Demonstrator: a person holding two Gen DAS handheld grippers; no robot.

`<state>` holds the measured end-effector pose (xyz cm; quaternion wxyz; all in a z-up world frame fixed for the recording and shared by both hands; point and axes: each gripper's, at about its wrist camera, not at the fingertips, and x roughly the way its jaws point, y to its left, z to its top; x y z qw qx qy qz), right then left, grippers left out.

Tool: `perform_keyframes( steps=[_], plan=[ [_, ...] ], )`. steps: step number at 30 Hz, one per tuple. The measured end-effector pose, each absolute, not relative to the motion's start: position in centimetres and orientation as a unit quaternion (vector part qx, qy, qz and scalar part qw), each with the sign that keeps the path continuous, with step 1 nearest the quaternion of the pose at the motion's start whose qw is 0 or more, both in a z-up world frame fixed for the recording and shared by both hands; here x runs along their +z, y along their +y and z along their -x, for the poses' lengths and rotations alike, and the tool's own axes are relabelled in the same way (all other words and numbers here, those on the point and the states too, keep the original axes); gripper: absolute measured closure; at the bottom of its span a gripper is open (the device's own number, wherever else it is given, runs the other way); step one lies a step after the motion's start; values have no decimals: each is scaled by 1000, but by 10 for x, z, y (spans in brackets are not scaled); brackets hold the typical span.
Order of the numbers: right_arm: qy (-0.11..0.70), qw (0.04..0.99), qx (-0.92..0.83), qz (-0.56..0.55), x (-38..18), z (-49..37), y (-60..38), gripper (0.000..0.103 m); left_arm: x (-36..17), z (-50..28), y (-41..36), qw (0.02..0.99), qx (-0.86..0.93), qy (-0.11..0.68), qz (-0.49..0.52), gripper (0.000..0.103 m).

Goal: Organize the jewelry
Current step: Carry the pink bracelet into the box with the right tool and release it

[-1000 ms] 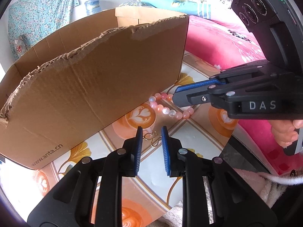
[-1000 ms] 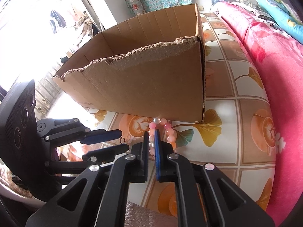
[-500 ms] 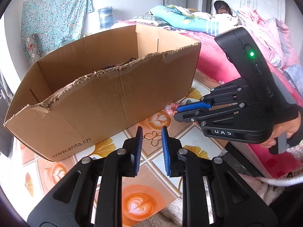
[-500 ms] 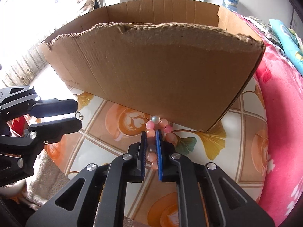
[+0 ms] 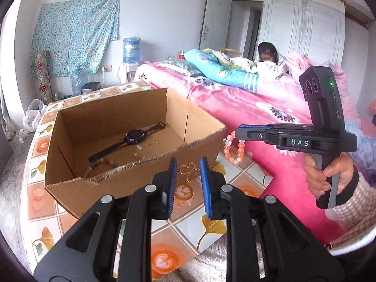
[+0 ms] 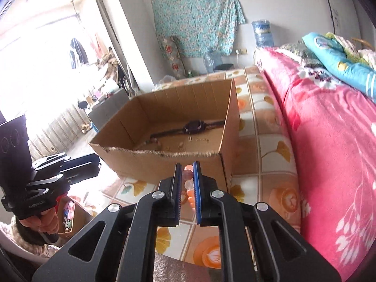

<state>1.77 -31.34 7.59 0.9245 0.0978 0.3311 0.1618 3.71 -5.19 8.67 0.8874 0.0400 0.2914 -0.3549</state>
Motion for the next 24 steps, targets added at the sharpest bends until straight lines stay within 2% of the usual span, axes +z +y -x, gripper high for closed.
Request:
perform_keyframes(
  steps=[4,8,12,20,24],
  plan=[
    [291,936,176,-87,111,-29,-315,93,108,-55,-51,895,-345,279,-47,84],
    [294,933,193,-71,131,-58,-306,93,116,-85,-50,894,-338,290,-41,84],
    [355,913,197,-42,124,-106,-290,93,114,-108,-46,889,-334,312,-35,84],
    [498,839,214,53,73,-168,-245,93,97,-131,-47,881,-330,336,-36,84],
    [525,818,227,65,63,-171,-240,93,88,-137,-48,878,-328,347,-38,84]
  ],
)
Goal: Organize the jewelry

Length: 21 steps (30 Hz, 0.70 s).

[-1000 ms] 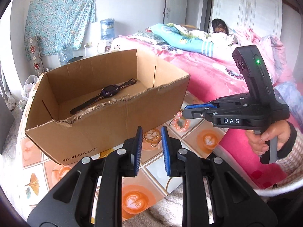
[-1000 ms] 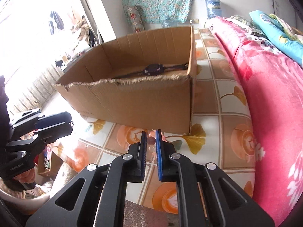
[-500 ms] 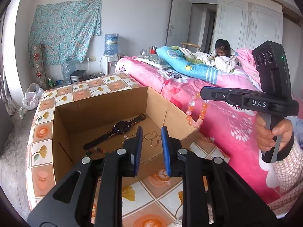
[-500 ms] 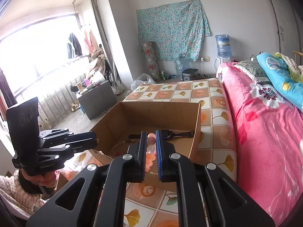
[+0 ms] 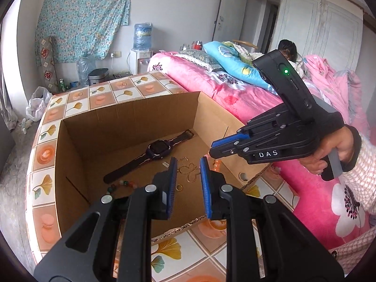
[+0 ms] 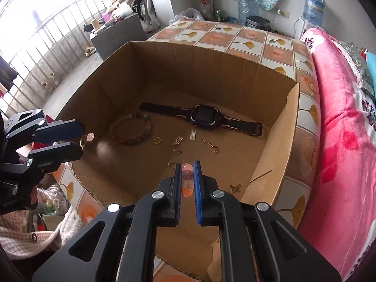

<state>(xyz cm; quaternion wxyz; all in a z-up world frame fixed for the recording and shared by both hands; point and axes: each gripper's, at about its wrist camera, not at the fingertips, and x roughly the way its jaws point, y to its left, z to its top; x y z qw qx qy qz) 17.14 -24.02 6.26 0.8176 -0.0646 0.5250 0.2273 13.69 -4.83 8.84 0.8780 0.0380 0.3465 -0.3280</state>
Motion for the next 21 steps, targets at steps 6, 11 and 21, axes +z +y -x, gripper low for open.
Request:
perform_keyframes(
  steps=[6,11,21],
  plan=[
    [503,830,241,20,72,-164,-262,92,79,-153,-52,870,-324,369,-45,84],
    [458,855,241,-34,91,-156,-286,92,70,-172,-58,846,-333,414,-40,84],
    [416,876,225,-98,99,-145,-325,92,47,-201,-70,813,-322,484,-17,77]
  ],
)
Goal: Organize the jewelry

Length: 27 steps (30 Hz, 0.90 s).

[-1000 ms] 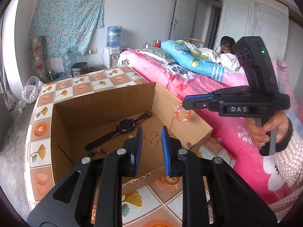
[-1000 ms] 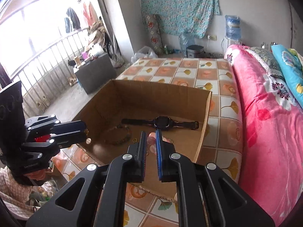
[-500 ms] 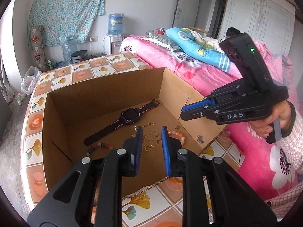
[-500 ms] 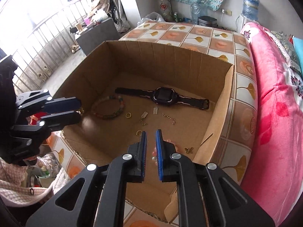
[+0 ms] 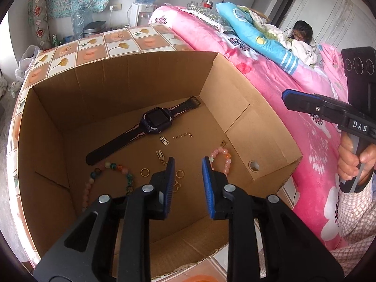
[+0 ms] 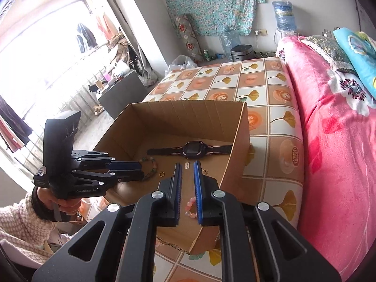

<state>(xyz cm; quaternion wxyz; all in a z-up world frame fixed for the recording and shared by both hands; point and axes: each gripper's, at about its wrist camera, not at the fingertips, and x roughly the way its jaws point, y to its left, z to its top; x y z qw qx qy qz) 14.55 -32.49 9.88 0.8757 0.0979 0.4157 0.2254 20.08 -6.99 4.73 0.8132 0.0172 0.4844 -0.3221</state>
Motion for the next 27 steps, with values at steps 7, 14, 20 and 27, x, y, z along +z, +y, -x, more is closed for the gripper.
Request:
perform_keyframes(
  steps=[7,14,20,27],
  plan=[
    [407,878,214,-130,91,-133,-340,90,68,-192,-48,838,-312,448,23,67],
    [406,869,193,-208,70,-124,-358,68,93,-169,5,885,-236,398,50,31],
    [440,845,185,-243,42,-125,-351,67,77,-160,41,896,-171,402,83,19],
    [449,848,173,-223,42,-123,-338,62,47,-166,46,869,-156,454,124,19]
  ],
)
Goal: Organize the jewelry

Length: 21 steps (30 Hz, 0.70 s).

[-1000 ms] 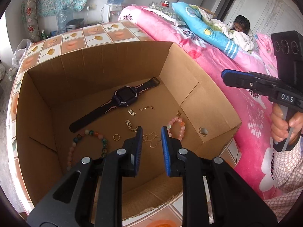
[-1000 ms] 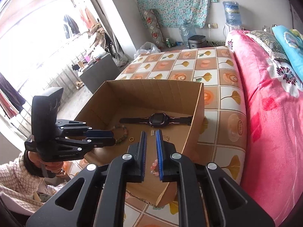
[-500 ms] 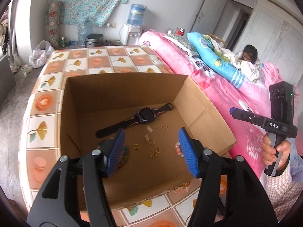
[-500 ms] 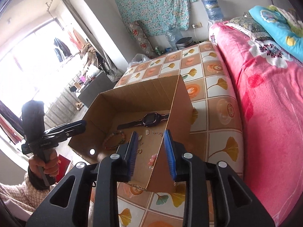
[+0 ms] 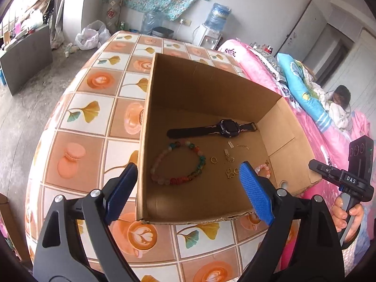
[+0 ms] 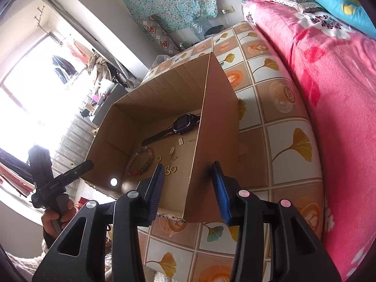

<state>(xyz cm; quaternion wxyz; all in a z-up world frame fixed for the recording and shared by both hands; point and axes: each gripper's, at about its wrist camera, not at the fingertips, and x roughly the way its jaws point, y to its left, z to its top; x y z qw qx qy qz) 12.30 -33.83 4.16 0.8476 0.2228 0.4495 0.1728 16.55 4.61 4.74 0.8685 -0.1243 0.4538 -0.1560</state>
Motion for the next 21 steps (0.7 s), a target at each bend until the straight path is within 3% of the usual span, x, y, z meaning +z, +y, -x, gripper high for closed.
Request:
perform_keyframes(
  steps=[21],
  plan=[
    [462,848,147,-215,47,-57,-331,60,50,-88,61,854,-182,459,161,19]
  ],
)
